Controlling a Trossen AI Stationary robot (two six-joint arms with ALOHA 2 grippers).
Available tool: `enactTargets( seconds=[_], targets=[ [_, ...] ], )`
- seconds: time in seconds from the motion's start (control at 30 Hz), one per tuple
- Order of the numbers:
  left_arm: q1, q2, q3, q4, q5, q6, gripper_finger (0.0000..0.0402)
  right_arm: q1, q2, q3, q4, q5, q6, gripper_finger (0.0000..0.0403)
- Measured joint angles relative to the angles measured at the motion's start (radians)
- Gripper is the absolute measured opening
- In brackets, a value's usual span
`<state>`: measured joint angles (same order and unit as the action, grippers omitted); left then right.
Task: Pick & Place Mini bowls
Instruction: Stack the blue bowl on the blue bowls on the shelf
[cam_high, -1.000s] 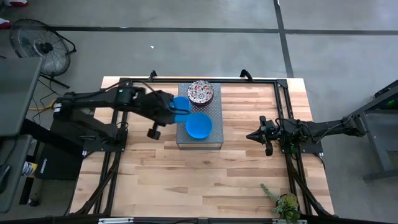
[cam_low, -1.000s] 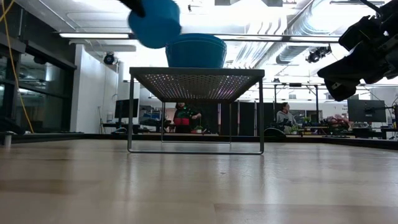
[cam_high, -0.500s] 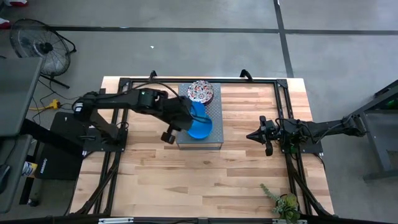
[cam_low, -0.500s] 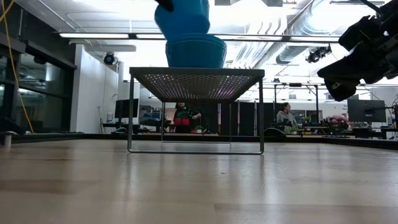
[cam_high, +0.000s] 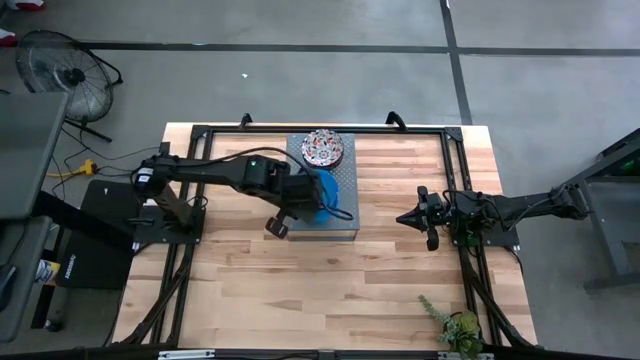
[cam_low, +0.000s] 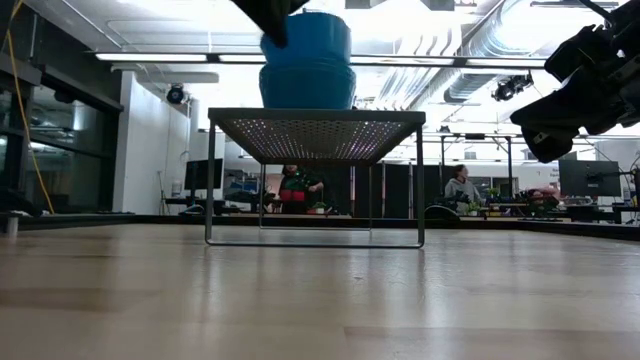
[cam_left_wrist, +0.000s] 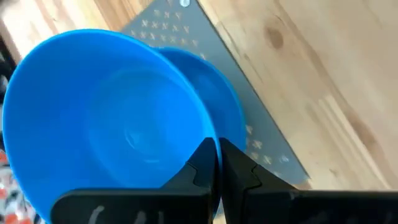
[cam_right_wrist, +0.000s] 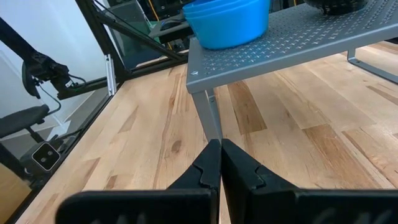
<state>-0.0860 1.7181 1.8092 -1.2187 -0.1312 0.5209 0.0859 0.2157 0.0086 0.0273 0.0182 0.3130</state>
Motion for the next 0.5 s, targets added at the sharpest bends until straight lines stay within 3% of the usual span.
enactTargets(
  seconds=[0.5],
  targets=[
    [0.000,0.019,-0.003,-0.012,-0.009,0.036,0.0000,0.000,0.000,0.000,0.000,0.000,0.000,0.0000]
  ],
)
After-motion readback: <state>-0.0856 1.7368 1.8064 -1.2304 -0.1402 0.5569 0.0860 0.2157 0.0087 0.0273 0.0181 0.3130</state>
